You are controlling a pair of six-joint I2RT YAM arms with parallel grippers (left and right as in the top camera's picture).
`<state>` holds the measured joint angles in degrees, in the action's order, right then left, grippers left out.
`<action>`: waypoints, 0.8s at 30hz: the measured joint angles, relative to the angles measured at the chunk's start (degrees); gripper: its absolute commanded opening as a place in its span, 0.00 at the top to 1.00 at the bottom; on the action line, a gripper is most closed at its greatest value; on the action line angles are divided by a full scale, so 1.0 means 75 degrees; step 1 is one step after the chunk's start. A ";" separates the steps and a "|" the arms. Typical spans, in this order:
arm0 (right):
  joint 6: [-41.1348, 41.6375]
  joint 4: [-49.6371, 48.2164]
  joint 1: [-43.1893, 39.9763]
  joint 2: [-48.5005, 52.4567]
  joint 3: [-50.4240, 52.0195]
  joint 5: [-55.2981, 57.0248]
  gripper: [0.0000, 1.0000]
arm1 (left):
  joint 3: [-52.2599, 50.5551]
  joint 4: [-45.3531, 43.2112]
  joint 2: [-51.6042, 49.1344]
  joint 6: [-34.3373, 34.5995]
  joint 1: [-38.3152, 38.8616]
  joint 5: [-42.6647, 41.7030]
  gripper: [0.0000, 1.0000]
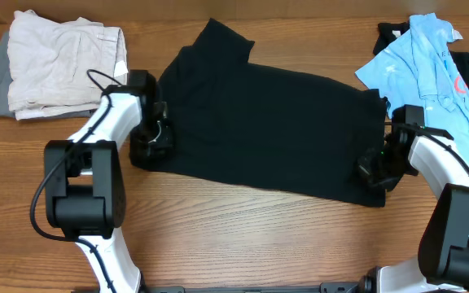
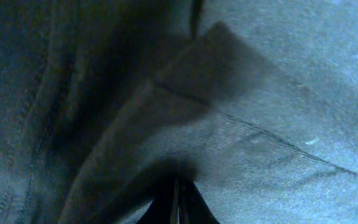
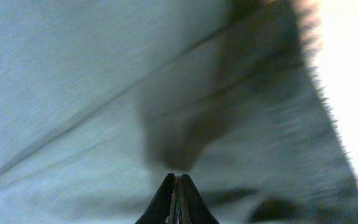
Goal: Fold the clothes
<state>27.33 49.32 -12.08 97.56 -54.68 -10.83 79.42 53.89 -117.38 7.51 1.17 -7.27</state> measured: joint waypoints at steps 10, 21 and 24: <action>0.0128 -0.0012 -0.0632 0.0000 0.0087 0.0111 0.96 | 0.0017 0.1043 -0.0085 0.0606 -0.1163 0.0216 0.96; 0.0131 -0.0052 -0.0577 0.0026 0.0050 0.0111 0.96 | 0.0000 0.2256 -0.0259 0.1853 -0.1256 0.1303 0.96; 0.0117 0.0428 -0.0577 0.0029 -0.0175 0.0111 0.96 | 0.0000 0.2294 -0.0259 0.1985 -0.1256 0.1413 0.96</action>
<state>28.21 52.53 -16.40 97.78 -55.99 -10.00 79.42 71.09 -119.33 22.39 -8.25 3.33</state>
